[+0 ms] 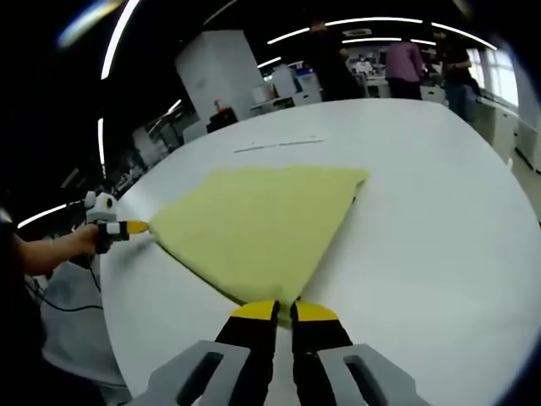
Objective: Fold the garment on the visible template until the final outline fits inside the template.
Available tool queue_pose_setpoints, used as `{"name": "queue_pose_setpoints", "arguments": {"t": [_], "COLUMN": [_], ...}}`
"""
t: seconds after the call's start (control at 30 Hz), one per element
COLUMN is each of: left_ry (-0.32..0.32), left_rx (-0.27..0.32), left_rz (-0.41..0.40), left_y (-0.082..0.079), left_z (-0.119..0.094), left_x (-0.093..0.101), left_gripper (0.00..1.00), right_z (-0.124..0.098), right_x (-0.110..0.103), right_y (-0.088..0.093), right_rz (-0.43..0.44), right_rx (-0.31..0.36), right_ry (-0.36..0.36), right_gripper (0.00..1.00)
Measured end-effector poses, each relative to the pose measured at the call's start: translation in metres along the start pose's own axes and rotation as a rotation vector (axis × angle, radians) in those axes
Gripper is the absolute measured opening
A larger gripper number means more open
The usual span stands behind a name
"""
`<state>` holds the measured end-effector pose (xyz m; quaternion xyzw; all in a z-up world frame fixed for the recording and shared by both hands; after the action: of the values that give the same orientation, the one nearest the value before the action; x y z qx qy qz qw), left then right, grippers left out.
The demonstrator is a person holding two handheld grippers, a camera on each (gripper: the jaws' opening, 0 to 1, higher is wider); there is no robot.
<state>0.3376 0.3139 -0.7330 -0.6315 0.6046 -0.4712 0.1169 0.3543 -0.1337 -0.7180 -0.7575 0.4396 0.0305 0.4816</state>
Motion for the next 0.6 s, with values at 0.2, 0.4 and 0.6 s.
{"name": "queue_pose_setpoints", "arguments": {"t": [0.2,0.4,0.6], "left_ry": [-0.017,-0.053,-0.107], "left_rx": [-0.003,-0.022,-0.046], "left_rz": [0.047,0.112,0.193], "left_y": [-0.001,-0.001,-0.001], "left_z": [-0.003,-0.007,-0.010], "left_x": [-0.005,-0.010,-0.016], "left_gripper": [0.00,0.00,0.00], "right_z": [-0.003,-0.006,-0.008], "right_x": [0.002,0.003,0.005], "right_y": [0.000,0.000,0.000], "right_rz": [-0.009,-0.020,-0.027], "right_rx": [-0.006,-0.013,-0.021], "right_ry": [0.005,0.008,0.025], "right_gripper": [0.00,0.00,0.00]}}
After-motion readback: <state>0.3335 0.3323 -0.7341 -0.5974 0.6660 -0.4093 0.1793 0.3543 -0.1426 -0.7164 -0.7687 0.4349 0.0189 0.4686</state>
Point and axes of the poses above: the point that each gripper's makers call its tool centre point, and the gripper's own axes: z roughly forward along the fingers, x roughly to its right, y roughly out of its underside, the point moved 10 cm from there along -z, roughly backward along the fingers, and after that the axes turned 15 degrees about -y, right-handed, at the moved point
